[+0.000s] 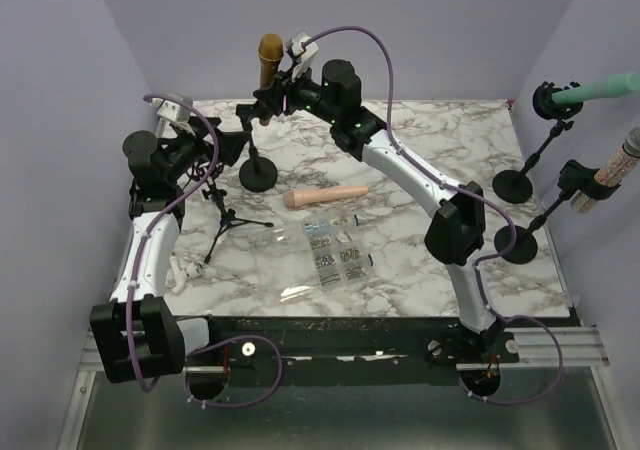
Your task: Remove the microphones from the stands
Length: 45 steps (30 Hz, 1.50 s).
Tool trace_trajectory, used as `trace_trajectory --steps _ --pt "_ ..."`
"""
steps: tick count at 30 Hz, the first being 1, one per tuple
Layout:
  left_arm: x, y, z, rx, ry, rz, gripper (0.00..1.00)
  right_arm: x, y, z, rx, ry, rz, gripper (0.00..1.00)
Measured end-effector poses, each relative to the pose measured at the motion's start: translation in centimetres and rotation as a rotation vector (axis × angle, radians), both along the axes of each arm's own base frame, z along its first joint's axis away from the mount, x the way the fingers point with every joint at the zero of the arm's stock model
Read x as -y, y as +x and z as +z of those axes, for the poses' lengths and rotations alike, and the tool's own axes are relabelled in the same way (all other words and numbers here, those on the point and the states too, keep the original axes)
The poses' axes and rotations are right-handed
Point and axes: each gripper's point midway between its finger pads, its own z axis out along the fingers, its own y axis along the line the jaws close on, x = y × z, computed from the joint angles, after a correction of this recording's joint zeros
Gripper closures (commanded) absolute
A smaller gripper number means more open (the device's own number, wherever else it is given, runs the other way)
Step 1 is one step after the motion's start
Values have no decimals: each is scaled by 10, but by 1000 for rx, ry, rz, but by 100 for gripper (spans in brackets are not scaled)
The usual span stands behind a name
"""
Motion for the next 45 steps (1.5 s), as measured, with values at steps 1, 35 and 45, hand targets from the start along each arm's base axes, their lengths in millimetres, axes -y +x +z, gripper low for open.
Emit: trace_trajectory --steps 1,35,45 --pt "0 4 2 13 7 -1 2 -1 0 0 -2 0 9 96" --pt "16 64 0 138 186 -90 100 22 44 -8 -143 80 -278 99" --pt "1 67 0 109 150 55 100 136 33 -14 -209 77 -642 99"
